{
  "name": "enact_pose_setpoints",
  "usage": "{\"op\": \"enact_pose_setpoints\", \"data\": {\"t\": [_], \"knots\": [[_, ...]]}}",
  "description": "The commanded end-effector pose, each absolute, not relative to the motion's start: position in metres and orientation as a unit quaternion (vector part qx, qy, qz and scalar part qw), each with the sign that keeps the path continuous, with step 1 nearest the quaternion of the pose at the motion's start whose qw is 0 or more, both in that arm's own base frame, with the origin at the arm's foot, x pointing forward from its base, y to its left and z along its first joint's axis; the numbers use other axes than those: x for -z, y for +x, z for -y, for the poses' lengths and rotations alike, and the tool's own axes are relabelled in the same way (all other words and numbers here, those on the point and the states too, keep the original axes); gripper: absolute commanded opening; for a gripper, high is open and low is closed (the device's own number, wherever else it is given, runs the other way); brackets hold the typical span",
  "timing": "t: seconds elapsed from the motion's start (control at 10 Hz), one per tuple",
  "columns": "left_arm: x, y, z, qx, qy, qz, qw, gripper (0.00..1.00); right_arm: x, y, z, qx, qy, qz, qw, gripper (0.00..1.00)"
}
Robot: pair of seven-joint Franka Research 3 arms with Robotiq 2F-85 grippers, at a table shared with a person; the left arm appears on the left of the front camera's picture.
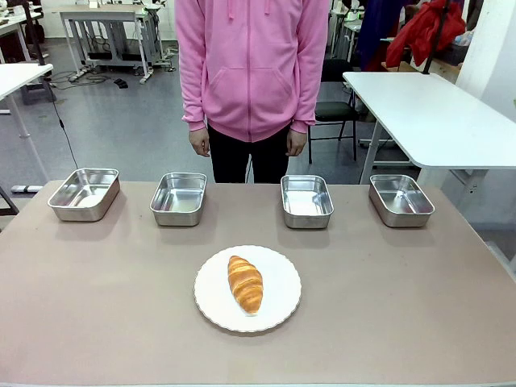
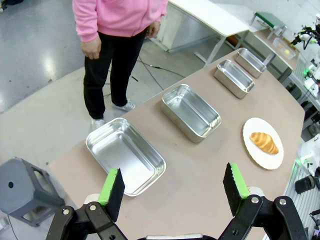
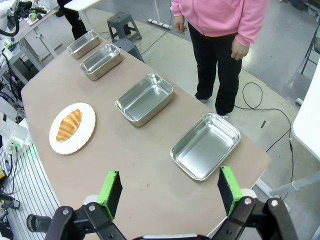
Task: Place the bread in the container.
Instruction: Place the Butter Roll into the Airtight Container indicated by the human.
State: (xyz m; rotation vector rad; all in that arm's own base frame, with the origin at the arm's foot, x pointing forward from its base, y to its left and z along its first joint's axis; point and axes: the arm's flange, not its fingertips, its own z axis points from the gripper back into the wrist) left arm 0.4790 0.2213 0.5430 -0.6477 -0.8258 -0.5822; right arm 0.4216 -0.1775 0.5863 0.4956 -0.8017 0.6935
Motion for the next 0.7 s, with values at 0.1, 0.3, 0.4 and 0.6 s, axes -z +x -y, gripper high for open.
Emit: {"op": "enact_pose_setpoints", "data": {"t": [0.1,0.3,0.4,0.6], "knots": [[-0.5443,0.4778,-0.2216,0.277,-0.309,0.393,0.82,1.0,-0.588,0.4214,0.1759,-0.329,0.235,0.38,0.832,1.0],[-0.5443,0.4778,-0.2216,0.277,-0.309,0.393,0.82,1.0,-0.588,0.4214,0.1759,-0.329,0.235,0.38,0.832,1.0],[-0.5443,0.4778,-0.2216,0.277,-0.309,0.393,0.82,1.0,-0.588,0.4214,0.1759,-0.329,0.235,0.38,0.832,1.0],[-0.5443,0.4778,-0.2216,0.277,-0.309,0.393,0.82,1.0,-0.588,0.4214,0.1759,-0.329,0.235,0.38,0.832,1.0]]}}
